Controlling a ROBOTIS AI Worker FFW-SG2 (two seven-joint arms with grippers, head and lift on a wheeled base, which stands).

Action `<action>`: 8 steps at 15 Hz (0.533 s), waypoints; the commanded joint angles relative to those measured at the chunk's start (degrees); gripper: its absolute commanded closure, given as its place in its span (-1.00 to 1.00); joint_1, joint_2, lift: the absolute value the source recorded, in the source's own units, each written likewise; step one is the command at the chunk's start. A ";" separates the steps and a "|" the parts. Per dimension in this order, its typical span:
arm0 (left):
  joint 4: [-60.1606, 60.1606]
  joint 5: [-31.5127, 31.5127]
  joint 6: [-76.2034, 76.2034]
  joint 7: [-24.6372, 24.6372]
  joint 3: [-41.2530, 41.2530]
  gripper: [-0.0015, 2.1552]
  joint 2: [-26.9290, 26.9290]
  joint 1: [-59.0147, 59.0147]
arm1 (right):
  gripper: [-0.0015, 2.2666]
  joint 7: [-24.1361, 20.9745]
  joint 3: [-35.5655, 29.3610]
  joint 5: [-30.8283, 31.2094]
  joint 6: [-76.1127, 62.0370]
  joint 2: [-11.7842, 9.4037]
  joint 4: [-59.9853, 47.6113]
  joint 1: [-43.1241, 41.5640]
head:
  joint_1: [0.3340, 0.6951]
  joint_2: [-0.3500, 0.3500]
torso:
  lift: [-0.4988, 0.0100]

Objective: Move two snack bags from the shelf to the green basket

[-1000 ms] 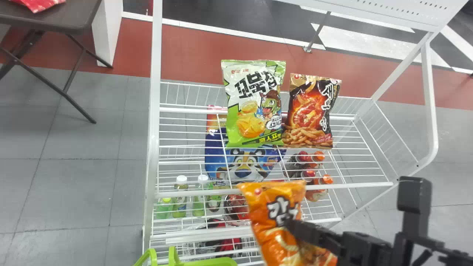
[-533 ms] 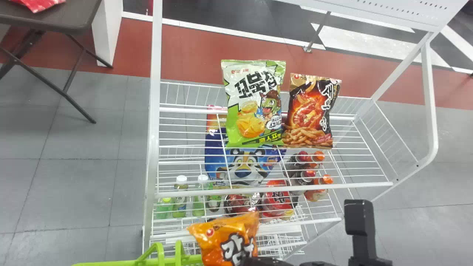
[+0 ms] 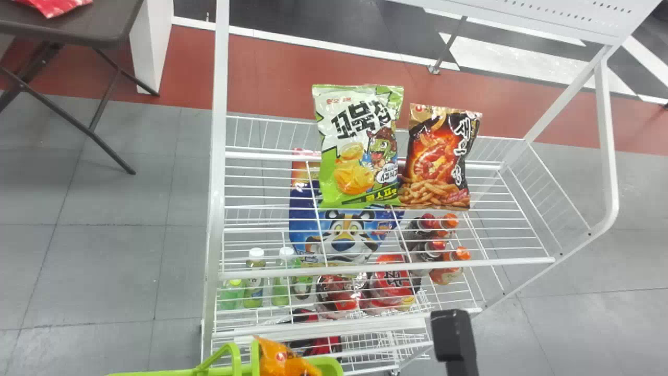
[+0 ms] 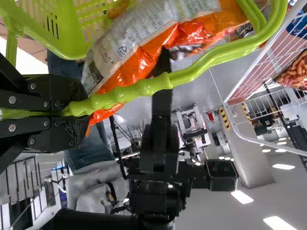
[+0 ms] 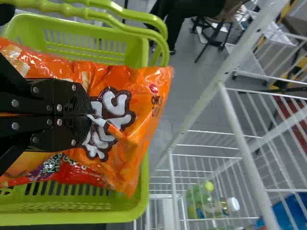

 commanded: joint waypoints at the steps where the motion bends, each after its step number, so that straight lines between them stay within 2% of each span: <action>1: -0.09 0.00 0.00 -0.09 -0.01 0.97 0.00 0.00 | 0.99 -0.82 2.75 1.65 0.30 -1.38 2.35 -0.03 | 1.00 -1.00 | 0.90; 4: -0.62 0.00 0.00 -0.18 -0.01 0.97 0.09 0.35 | 0.99 -1.52 5.21 5.07 0.30 -2.18 6.57 -1.17 | 1.00 -1.00 | 0.90; 7: -0.62 0.00 0.00 -0.27 -0.01 0.97 0.18 0.44 | 0.98 -4.42 7.94 9.56 0.30 -3.76 8.95 -1.52 | 1.00 -1.00 | 0.90; 8: -0.71 0.00 0.00 -0.36 -0.01 0.97 0.18 0.53 | 0.70 -4.95 8.03 10.00 0.30 -4.20 9.65 -2.14 | 1.00 -1.00 | 0.90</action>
